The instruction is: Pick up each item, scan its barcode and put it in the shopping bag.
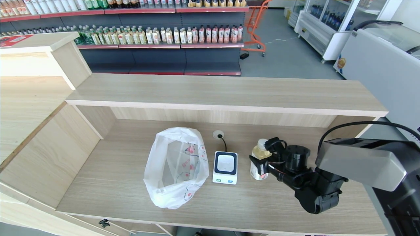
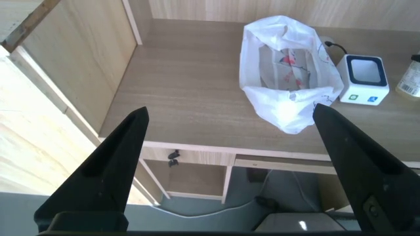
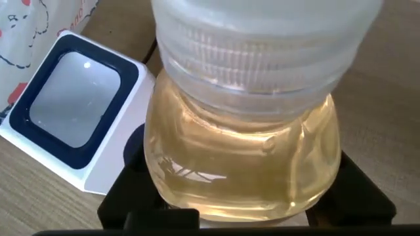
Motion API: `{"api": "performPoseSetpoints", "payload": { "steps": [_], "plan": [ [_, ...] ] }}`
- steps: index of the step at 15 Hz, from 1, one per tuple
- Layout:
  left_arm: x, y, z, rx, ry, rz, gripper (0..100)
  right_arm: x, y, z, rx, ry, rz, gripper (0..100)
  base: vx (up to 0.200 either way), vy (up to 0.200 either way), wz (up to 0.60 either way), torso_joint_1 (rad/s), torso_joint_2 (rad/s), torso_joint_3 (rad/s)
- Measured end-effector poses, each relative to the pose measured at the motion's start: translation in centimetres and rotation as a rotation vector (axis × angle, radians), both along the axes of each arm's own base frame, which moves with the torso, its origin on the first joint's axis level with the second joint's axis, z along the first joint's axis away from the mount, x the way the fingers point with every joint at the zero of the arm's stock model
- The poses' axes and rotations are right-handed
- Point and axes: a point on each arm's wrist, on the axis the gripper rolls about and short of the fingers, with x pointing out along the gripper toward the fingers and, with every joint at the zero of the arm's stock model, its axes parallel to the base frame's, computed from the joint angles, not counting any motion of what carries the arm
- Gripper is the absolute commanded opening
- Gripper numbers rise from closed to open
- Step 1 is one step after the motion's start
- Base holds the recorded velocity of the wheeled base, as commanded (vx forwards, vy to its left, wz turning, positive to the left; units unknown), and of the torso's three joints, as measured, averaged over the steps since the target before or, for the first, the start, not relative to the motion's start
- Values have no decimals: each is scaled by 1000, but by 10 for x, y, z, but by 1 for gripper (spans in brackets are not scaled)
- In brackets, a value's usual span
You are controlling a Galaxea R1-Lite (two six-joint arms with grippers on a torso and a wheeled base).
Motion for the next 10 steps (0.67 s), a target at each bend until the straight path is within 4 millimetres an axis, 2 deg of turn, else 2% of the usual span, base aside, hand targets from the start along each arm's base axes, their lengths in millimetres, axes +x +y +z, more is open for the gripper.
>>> {"api": "performPoseSetpoints", "payload": {
  "steps": [2, 5, 8, 10],
  "plan": [
    [0, 0, 0, 0, 0, 0, 100, -2, -2, 11, 26, -2, 7, 0, 0, 0, 0, 0, 0, 0],
    [0, 0, 0, 0, 0, 0, 100, -14, -6, 63, 147, 31, 98, 0, 0, 0, 0, 0, 0, 0],
    [0, 0, 0, 0, 0, 0, 100, -50, -26, 130, 292, 158, 326, 0, 0, 0, 0, 0, 0, 0],
    [0, 0, 0, 0, 0, 0, 100, -86, -43, 157, 368, 252, 540, 0, 0, 0, 0, 0, 0, 0]
  ]
}}
